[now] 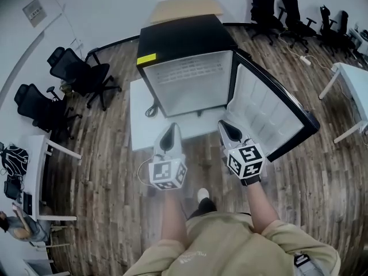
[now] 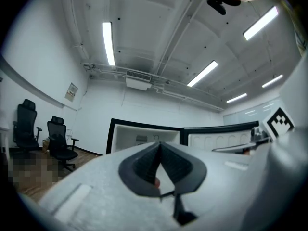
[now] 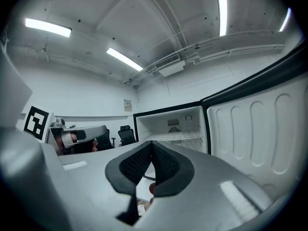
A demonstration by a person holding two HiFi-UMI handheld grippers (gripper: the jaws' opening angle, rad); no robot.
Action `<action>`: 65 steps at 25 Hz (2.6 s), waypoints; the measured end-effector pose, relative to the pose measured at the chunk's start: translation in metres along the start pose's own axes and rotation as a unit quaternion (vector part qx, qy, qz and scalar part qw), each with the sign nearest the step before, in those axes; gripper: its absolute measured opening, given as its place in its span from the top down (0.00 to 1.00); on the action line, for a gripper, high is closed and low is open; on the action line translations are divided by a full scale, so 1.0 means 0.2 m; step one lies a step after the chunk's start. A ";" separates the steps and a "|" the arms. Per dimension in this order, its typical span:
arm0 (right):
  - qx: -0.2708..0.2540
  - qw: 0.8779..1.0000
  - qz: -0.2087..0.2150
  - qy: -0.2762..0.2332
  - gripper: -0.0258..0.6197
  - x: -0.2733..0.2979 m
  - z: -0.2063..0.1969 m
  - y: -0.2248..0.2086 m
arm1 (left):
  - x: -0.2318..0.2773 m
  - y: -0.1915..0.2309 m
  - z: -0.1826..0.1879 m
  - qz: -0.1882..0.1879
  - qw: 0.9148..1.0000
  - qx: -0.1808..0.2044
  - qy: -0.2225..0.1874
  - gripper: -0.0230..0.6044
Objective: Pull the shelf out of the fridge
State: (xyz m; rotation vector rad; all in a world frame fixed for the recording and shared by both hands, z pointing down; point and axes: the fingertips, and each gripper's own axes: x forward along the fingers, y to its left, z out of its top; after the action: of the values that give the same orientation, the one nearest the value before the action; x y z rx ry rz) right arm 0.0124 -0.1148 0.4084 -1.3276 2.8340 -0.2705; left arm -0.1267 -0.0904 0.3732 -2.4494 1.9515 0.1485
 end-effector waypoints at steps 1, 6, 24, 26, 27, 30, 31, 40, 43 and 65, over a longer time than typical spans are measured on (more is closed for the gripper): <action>0.005 1.000 -0.006 0.002 0.96 0.10 0.00 -0.01 | 0.06 0.07 0.00 -0.005 1.000 -0.003 0.002 0.96; 0.058 0.998 -0.033 0.013 0.96 0.45 -0.05 -0.03 | 0.29 0.29 -0.09 -0.034 0.999 -0.022 0.027 0.96; 0.269 0.963 -0.015 0.000 0.95 1.05 -0.31 -0.23 | 0.67 0.58 -0.32 -0.052 0.996 -0.025 0.063 0.96; 0.300 0.954 -0.002 -0.005 0.89 1.13 -0.32 -0.26 | 0.73 0.60 -0.33 -0.052 0.996 -0.024 0.066 0.96; 0.313 0.950 0.003 -0.007 0.88 1.18 -0.32 -0.28 | 0.76 0.61 -0.34 -0.051 0.996 -0.024 0.067 0.96; 0.356 0.935 0.004 -0.007 0.87 1.31 -0.33 -0.33 | 0.84 0.66 -0.35 -0.047 0.996 -0.022 0.070 0.96; 0.373 0.928 0.001 -0.007 0.87 1.35 -0.34 -0.36 | 0.87 0.67 -0.36 -0.047 0.996 -0.022 0.073 0.96; 0.474 0.879 0.025 -0.050 0.76 1.61 -0.28 -0.55 | 1.08 0.69 -0.39 -0.057 0.995 -0.014 0.082 0.96; 0.507 0.858 0.023 -0.078 0.56 1.67 -0.26 -0.64 | 1.12 0.67 -0.39 -0.061 0.995 -0.010 0.082 0.96; 0.616 0.772 0.027 -0.153 0.60 2.06 -0.17 -0.88 | 1.31 0.69 -0.43 -0.061 0.993 -0.003 0.100 0.96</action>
State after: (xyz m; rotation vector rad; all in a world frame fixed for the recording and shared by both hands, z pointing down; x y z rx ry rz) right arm -0.1198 -0.5342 0.4984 -0.7970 1.6563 -1.4104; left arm -0.1963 -0.3821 0.4449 -2.6721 1.8624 -0.0963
